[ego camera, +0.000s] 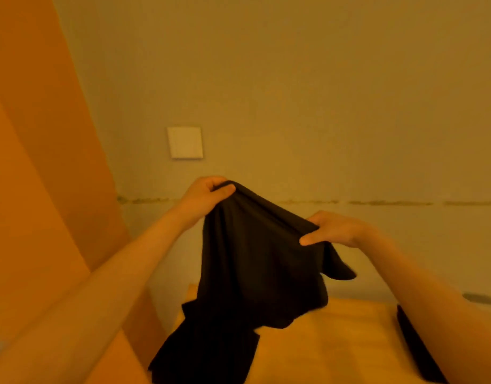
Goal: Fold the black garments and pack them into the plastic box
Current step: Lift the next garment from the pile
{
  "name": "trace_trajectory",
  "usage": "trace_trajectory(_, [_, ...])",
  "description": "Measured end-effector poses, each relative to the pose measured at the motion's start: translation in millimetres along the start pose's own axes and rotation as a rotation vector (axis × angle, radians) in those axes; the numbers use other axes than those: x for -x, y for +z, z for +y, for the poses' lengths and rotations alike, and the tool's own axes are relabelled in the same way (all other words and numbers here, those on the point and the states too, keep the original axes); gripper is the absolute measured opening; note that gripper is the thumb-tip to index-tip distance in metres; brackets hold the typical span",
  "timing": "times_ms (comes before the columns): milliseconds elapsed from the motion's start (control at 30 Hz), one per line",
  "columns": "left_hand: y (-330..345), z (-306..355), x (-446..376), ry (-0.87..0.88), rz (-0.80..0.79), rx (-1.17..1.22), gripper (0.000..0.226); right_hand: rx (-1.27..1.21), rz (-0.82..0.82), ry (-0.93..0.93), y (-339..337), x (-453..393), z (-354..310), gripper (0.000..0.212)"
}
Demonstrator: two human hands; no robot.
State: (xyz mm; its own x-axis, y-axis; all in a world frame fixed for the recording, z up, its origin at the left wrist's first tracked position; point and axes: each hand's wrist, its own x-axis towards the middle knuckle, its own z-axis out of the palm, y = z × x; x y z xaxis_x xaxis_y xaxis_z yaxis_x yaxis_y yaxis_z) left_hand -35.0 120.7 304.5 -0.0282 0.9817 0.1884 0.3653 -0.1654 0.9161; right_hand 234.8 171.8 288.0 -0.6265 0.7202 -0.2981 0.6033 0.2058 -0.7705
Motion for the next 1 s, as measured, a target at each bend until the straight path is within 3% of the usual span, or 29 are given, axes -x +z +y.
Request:
trace_trajectory(67, [-7.1, 26.9, -17.0, 0.031, 0.045, -0.011, 0.011, -0.065, 0.131, -0.022, -39.7, 18.5, -5.3, 0.03])
trace_trajectory(167, [-11.8, 63.7, -42.5, 0.063, 0.089, -0.035, 0.011, -0.159, 0.271, -0.079, -92.6, 41.1, -25.8, 0.013])
trace_trajectory(400, [-9.7, 128.7, -79.7, 0.112, 0.194, 0.101, 0.019, -0.015, 0.355, -0.129, -172.5, 86.3, -99.3, 0.023])
trace_trajectory(533, [-0.8, 143.4, -93.2, 0.157, 0.406, -0.219, 0.025, -0.201, 0.476, -0.191, -181.7, 91.0, -127.2, 0.024])
trace_trajectory(600, [18.0, 164.3, -92.0, 0.231, 0.538, -0.203, 0.026, -0.273, 0.563, -0.163, -178.7, 89.6, -142.2, 0.023])
trace_trajectory(700, [63.6, 199.2, -66.5, 0.281, 0.394, 0.018, 0.032, -0.432, 0.639, -0.105, -174.0, 81.2, -154.8, 0.025])
trace_trajectory(800, [106.2, 209.4, -37.0, 0.209, 0.168, -0.025, 0.03, -0.536, 0.677, -0.059, -171.2, 72.9, -157.4, 0.028])
trace_trajectory(867, [123.4, 205.7, -28.9, 0.115, 0.082, -0.076, 0.056, -0.604, 0.713, -0.045, -172.8, 70.6, -155.8, 0.03])
trace_trajectory(933, [134.7, 200.9, -32.9, 0.094, 0.109, -0.081, 0.067, -0.627, 0.719, -0.032, -175.4, 71.3, -153.4, 0.03])
trace_trajectory(1000, [139.8, 198.5, -40.6, 0.158, 0.2, -0.087, 0.055, -0.586, 0.722, -0.024, -177.7, 73.0, -149.6, 0.026])
